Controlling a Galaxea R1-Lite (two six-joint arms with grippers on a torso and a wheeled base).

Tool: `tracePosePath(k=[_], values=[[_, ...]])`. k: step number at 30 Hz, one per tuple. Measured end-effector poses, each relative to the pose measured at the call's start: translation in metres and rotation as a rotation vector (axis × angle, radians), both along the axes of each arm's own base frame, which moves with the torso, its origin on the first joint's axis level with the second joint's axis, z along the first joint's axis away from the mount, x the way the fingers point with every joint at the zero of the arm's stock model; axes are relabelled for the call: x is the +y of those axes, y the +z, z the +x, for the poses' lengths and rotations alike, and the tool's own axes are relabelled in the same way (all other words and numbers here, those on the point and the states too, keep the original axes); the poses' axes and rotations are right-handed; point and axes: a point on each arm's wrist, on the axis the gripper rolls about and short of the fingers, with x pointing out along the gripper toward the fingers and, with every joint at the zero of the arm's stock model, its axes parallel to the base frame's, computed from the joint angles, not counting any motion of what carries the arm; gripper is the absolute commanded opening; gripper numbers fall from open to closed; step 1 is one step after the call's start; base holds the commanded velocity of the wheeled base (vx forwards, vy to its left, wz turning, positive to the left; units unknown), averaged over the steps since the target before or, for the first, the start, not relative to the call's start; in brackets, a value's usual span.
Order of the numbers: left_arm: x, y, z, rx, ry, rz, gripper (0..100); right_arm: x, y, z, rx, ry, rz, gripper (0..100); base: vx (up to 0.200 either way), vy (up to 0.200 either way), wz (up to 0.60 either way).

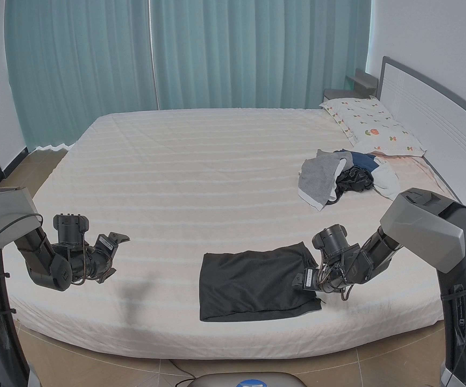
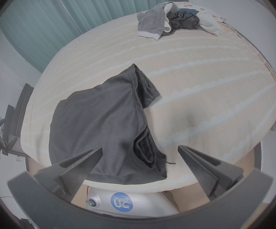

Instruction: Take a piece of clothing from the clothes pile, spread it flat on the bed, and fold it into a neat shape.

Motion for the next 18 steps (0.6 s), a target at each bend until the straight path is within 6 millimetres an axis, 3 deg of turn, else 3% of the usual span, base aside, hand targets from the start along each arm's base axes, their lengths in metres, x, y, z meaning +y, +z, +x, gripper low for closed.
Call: tracePosePath(k=[1, 18], values=[[0.000, 0.000, 0.000, 0.000, 0.001, 0.000, 100, 0.001, -0.001, 0.001, 0.000, 0.000, 0.003, 0, 0.000, 0.000, 0.00], [0.000, 0.000, 0.000, -0.002, 0.000, 0.000, 100, 0.000, -0.013, 0.004, 0.082, -0.022, -0.074, 0, 0.000, 0.000, 0.00]])
